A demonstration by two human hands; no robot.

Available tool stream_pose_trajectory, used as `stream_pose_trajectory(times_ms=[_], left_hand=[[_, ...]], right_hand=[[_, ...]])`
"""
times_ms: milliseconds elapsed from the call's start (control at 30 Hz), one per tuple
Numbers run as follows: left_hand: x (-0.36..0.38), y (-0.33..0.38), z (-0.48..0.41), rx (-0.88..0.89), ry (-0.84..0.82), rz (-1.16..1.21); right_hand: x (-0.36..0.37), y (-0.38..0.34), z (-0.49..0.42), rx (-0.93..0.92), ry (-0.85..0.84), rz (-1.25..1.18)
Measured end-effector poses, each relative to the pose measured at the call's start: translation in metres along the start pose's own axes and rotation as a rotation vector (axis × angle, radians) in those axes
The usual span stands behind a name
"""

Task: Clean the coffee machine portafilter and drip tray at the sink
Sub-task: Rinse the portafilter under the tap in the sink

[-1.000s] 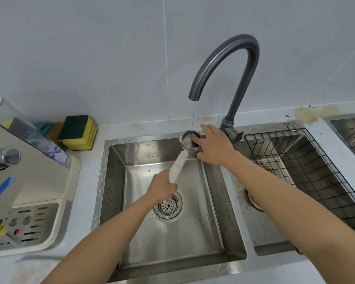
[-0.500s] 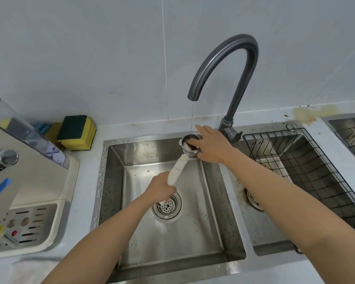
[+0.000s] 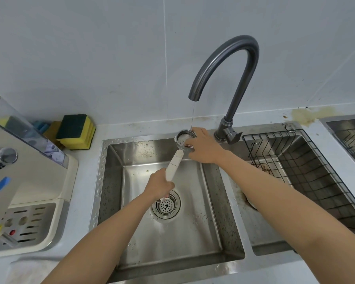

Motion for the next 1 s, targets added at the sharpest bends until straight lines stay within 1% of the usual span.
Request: stream_pose_trajectory(times_ms=[67,167,267,333,433,533,600,667,767,900,1000], left_hand=[[-0.001,-0.001,0.0,-0.004,0.007,0.004],[-0.002,-0.001,0.0,0.008,0.015,-0.03],[-0.005,0.0,-0.002,0.045,0.035,-0.092],[-0.012,-0.002,-0.002,0.056,0.066,-0.164],[-0.022,-0.005,-0.004,0.057,0.089,-0.296],[-0.03,-0.002,-0.006,0.076,0.101,-0.384],[-0.036,0.001,-0.007,0.09,0.123,-0.447],[-0.042,0.006,-0.007,0.107,0.154,-0.515],[-0.054,0.012,-0.006,0.126,0.224,-0.601],[-0.07,0.019,-0.002,0.138,0.316,-0.691],[-0.082,0.022,0.0,0.132,0.377,-0.72]], right_hand=[[0.003,0.001,-0.001,0.034,-0.027,-0.022],[0.006,0.007,-0.004,0.102,-0.061,0.013],[0.013,0.007,-0.001,0.096,-0.158,-0.034],[0.012,0.006,0.001,0.081,-0.181,-0.118],[0.002,0.011,0.0,0.09,-0.142,-0.235],[-0.006,0.02,-0.003,0.125,-0.049,-0.271],[-0.007,0.022,-0.005,0.143,-0.019,-0.325],[-0.006,0.024,-0.007,0.165,-0.026,-0.452],[0.003,0.026,-0.009,0.247,-0.106,-0.692],[0.015,0.03,-0.011,0.36,-0.159,-0.913],[0.025,0.031,-0.012,0.403,-0.232,-1.081]])
Point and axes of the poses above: each hand's wrist, its own z-axis away from the middle knuckle, its own x-axis out of the palm, y = z × x, the point moved 8 cm from there along -z, towards the middle knuckle, and after that the axes turned 15 degrees about x, right-handed, at the moved point
